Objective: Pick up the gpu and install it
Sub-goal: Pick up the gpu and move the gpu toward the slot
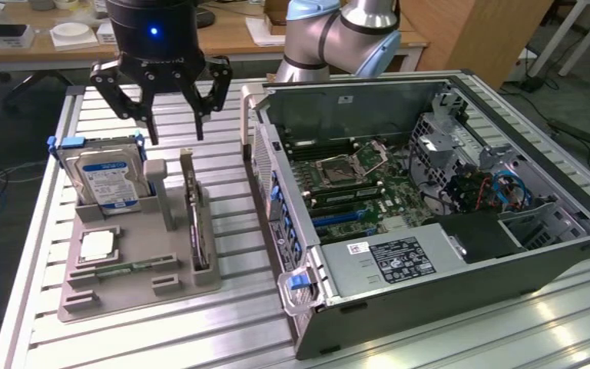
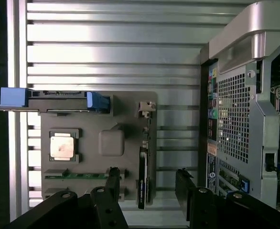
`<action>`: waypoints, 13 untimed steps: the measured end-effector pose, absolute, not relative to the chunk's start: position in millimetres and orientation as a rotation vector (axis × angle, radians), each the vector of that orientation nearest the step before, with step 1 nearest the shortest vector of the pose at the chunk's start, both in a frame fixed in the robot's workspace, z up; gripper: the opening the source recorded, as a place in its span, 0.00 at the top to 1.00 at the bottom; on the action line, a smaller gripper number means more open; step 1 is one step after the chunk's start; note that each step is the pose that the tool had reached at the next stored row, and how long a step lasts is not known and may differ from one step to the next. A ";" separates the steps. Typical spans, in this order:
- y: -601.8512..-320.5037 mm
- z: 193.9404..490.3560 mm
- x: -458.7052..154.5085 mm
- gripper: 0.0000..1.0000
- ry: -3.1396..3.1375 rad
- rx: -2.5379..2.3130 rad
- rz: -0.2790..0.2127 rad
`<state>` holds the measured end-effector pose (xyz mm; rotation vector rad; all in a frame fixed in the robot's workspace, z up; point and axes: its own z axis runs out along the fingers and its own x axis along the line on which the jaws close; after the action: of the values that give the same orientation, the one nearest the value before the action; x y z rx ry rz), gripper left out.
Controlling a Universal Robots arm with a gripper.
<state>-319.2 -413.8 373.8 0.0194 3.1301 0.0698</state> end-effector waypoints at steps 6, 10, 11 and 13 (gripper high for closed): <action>-414.3 369.6 -319.2 0.41 3.130 0.020 0.070; -414.5 367.6 -319.2 0.41 3.130 0.020 0.070; -414.6 367.1 -319.2 0.41 3.130 0.020 0.070; -414.8 366.0 -319.2 0.41 3.130 0.020 0.070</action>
<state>-319.2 -414.8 366.0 0.0199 3.1304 0.0695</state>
